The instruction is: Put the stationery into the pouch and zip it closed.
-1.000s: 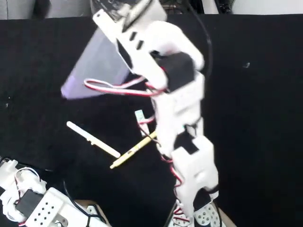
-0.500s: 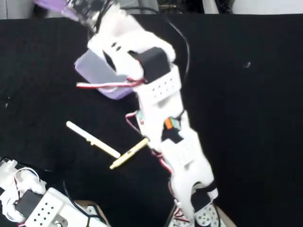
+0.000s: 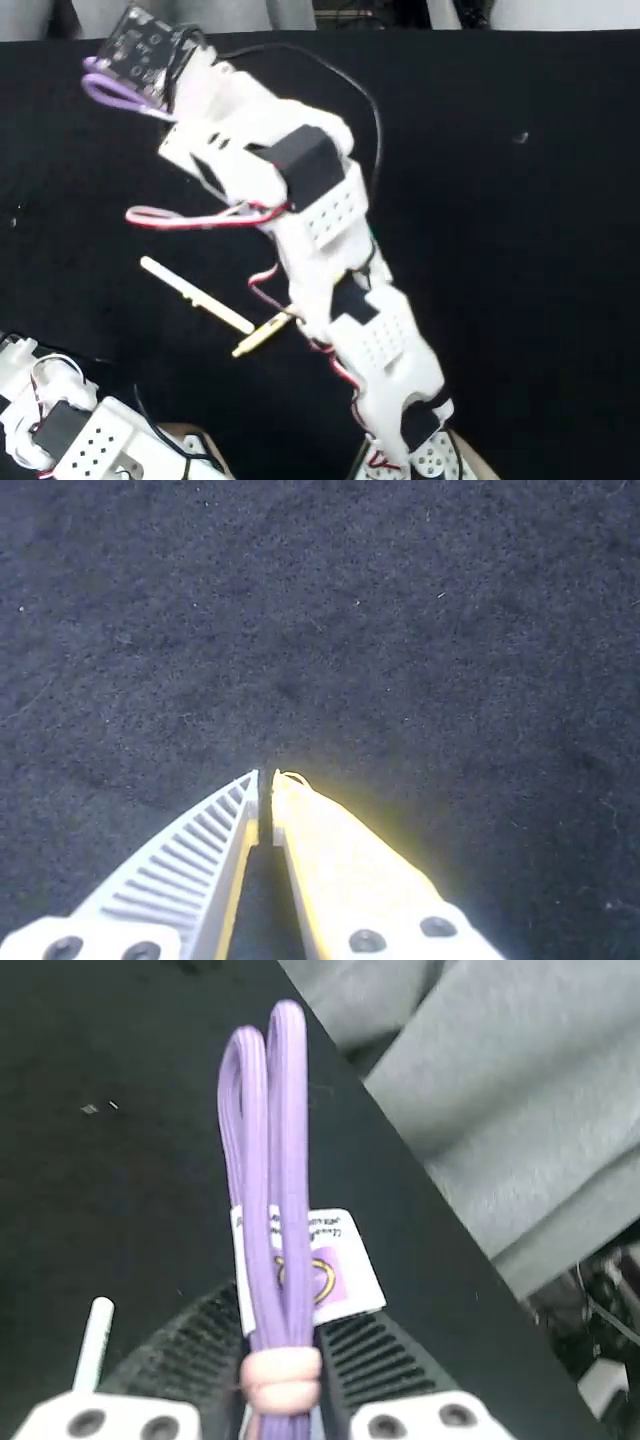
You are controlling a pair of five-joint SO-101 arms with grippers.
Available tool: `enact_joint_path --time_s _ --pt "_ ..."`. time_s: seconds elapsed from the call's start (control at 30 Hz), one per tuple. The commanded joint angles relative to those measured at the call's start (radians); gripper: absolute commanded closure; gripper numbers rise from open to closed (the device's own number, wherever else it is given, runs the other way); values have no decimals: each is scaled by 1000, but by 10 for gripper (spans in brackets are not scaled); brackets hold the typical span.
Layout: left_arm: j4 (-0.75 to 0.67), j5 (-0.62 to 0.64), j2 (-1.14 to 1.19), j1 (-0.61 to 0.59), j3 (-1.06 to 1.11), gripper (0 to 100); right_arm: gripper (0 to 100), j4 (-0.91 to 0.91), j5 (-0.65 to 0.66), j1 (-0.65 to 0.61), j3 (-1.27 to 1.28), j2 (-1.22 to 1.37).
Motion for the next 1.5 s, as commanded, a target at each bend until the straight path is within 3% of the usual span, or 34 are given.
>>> enact_joint_path --time_s 0.0,0.13,0.53,0.87,1.47 --pt "-20 -14 -5 -4 22 966 988 37 -64 -46 -15 -107" --pt "-20 -14 -5 -5 22 966 988 37 -144 -52 77 -183" --pt "-20 -14 -5 -5 22 966 988 32 -55 -106 619 -653" --pt "-20 -14 -5 -7 22 966 988 -37 40 170 760 -857" --pt "-20 -14 -5 -4 22 966 988 -539 153 632 763 -858"
